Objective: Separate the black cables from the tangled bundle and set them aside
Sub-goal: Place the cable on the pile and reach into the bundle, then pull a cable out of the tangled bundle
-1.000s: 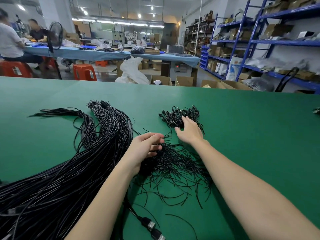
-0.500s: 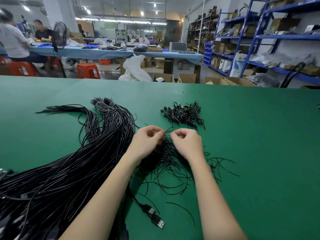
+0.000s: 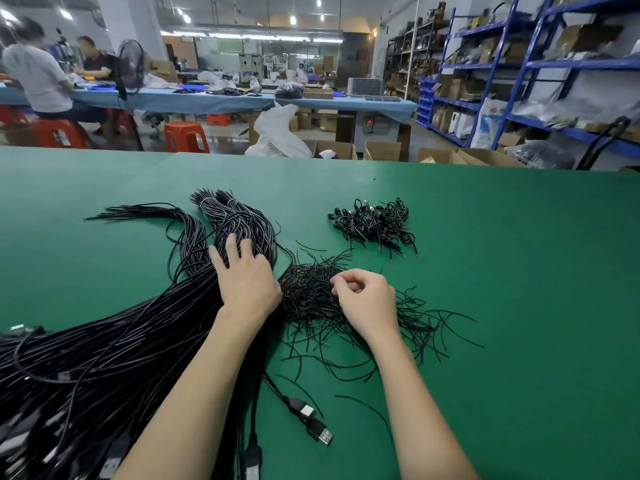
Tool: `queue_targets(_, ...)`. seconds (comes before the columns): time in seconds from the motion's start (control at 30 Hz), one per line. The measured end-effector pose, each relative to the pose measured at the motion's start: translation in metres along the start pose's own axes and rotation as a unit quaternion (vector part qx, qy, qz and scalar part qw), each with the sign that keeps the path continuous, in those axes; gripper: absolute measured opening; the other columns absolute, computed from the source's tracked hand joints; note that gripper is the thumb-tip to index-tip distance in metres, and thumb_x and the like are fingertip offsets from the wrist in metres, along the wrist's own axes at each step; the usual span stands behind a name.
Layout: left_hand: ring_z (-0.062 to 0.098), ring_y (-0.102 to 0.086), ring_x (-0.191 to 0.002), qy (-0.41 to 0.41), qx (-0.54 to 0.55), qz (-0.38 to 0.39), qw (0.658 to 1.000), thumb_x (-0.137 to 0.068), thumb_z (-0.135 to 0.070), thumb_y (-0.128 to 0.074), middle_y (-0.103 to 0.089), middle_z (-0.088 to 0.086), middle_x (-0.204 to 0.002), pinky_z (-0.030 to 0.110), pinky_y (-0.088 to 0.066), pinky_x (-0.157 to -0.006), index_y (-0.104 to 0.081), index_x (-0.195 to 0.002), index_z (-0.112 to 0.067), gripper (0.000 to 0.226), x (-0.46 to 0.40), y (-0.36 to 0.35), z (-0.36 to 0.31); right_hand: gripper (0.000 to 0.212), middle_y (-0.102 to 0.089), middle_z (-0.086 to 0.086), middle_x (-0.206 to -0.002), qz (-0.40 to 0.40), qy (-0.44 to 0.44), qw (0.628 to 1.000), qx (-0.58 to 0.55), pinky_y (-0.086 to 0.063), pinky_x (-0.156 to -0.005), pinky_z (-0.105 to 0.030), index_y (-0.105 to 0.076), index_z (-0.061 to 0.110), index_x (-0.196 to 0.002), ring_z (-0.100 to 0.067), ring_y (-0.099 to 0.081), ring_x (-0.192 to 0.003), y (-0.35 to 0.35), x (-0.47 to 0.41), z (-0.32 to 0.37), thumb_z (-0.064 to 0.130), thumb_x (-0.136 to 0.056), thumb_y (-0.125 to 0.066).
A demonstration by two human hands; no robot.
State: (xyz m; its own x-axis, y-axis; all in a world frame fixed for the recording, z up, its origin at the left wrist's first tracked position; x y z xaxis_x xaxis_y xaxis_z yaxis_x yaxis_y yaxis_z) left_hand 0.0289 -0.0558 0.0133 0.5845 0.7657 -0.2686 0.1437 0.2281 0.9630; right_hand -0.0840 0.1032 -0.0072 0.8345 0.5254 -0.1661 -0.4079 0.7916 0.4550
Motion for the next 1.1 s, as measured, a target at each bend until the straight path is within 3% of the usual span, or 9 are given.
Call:
queue_targets(0.1, 0.035, 0.002, -0.153, 0.001, -0.015, 0.023, 1.000, -0.093, -0.037, -0.056, -0.021, 0.010, -0.162, 0.062, 0.000, -0.121, -0.059, -0.128, -0.014, 0.042, -0.002, -0.007, 0.002, 0.015, -0.073, 0.017, -0.071, 0.014, -0.001, 1.000, -0.007, -0.055, -0.068, -0.023, -0.076, 0.029, -0.082, -0.003, -0.069, -0.072, -0.004, 0.002, 0.002, 0.033, -0.092, -0.065)
queue_targets(0.3, 0.034, 0.002, -0.154, 0.000, -0.019, 0.025, 0.999, -0.093, -0.037, -0.056, -0.018, 0.009, -0.164, 0.059, -0.002, -0.122, -0.060, -0.128, -0.017, 0.040, -0.003, -0.009, 0.003, 0.016, -0.073, 0.020, -0.071, 0.046, -0.002, 0.998, -0.031, -0.037, -0.051, -0.004, -0.077, 0.030, -0.081, 0.007, -0.058, -0.056, -0.009, 0.005, 0.005, 0.033, -0.092, -0.066)
queue_targets(0.63, 0.030, 0.001, -0.154, 0.002, 0.050, 0.045, 0.998, -0.094, -0.031, -0.049, -0.019, 0.011, -0.164, 0.060, -0.002, -0.121, -0.061, -0.125, -0.008, 0.040, 0.000, 0.001, -0.001, 0.015, -0.073, 0.024, -0.071, 0.047, 0.009, 0.997, -0.064, -0.040, -0.061, -0.012, -0.076, 0.033, -0.080, 0.013, -0.061, -0.064, -0.008, 0.006, 0.010, 0.032, -0.093, -0.068)
queue_targets(0.77, 0.027, -0.001, -0.154, 0.012, 0.170, 0.043, 0.984, -0.094, -0.026, -0.047, -0.024, 0.012, -0.161, 0.063, -0.003, -0.119, -0.065, -0.114, -0.005, 0.033, -0.001, 0.014, -0.006, 0.013, -0.074, 0.019, -0.072, 0.065, 0.035, 0.993, -0.089, -0.044, -0.057, -0.007, -0.076, 0.031, -0.084, -0.002, -0.064, -0.064, -0.010, 0.011, 0.019, 0.029, -0.094, -0.068)
queue_targets(0.87, 0.024, -0.020, -0.149, 0.006, 0.304, 0.033, 0.952, -0.093, -0.023, -0.051, -0.041, 0.011, -0.151, 0.051, -0.016, -0.122, -0.072, -0.096, -0.011, 0.025, -0.005, 0.032, -0.014, 0.008, -0.077, 0.011, -0.083, 0.132, 0.036, 0.981, -0.136, -0.048, -0.060, -0.015, -0.075, 0.030, -0.095, -0.005, -0.059, -0.060, -0.012, 0.015, 0.027, 0.035, -0.095, -0.068)
queue_targets(0.97, 0.017, -0.043, -0.136, -0.018, 0.444, 0.023, 0.896, -0.091, -0.022, -0.061, -0.055, 0.004, -0.138, 0.032, -0.029, -0.115, -0.071, -0.077, -0.019, 0.017, -0.004, 0.054, -0.024, 0.014, -0.078, 0.010, -0.099, 0.266, 0.002, 0.948, -0.176, -0.044, -0.054, -0.017, -0.071, 0.030, -0.108, -0.004, -0.062, -0.064, -0.021, 0.025, 0.037, 0.036, -0.095, -0.068)
queue_targets(1.1, 0.008, -0.053, -0.127, -0.065, 0.598, 0.103, 0.792, -0.086, -0.036, -0.073, -0.058, -0.014, -0.137, 0.035, -0.033, -0.109, -0.073, -0.074, -0.028, 0.013, 0.004, 0.068, -0.031, 0.017, -0.079, -0.001, -0.104, 0.376, -0.008, 0.902, -0.210, -0.046, -0.052, -0.018, -0.074, 0.019, -0.109, -0.008, -0.059, -0.067, -0.031, 0.035, 0.044, 0.015, -0.099, -0.062)
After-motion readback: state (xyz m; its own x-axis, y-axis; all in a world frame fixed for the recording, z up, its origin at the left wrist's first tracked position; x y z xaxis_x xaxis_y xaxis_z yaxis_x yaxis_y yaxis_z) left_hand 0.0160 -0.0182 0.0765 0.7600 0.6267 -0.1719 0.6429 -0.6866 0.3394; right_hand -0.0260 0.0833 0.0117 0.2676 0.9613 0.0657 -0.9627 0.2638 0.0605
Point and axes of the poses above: each hand's wrist, its own x-axis away from the middle knuckle, its own y-axis out of the back of the hand, z = x × y, the point moved 3 cm from there along -x, towards the middle knuckle
